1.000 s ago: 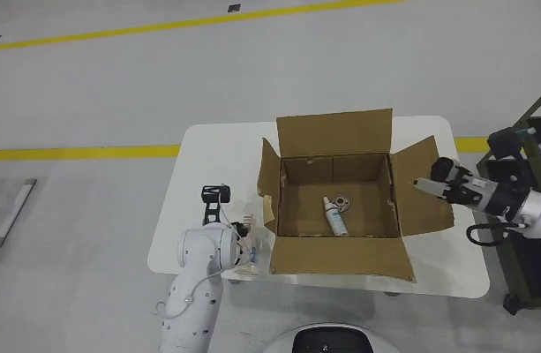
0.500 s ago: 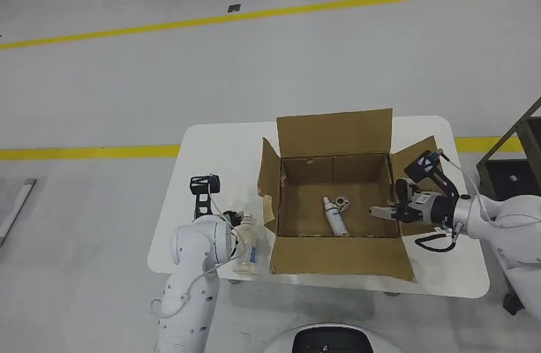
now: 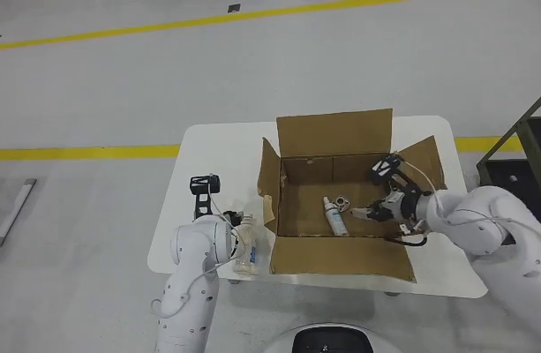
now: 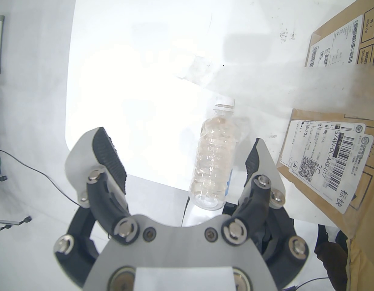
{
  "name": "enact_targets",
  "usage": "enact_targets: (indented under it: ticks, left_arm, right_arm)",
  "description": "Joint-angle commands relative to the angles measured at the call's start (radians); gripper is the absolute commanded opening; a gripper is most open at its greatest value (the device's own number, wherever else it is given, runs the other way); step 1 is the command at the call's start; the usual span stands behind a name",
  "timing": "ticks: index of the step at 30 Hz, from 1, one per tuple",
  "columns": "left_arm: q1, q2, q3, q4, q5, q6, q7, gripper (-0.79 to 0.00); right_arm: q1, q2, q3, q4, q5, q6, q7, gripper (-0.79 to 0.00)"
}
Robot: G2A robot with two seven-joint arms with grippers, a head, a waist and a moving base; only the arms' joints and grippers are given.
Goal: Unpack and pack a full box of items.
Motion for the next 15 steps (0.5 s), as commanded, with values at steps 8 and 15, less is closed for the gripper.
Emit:
enact_targets:
  ticks: [8,15]
  left_arm:
    - [0.0,0.0,0.0,0.0,0.0,0.0,0.0,0.0]
    - [0.0,0.0,0.0,0.0,0.0,0.0,0.0,0.0]
  right_arm:
    - [0.239,-0.08,-0.327,0.213,-0.162,0.187,0.076,0.0]
    - [0.239,-0.08,-0.327,0.213,-0.162,0.187,0.076,0.0]
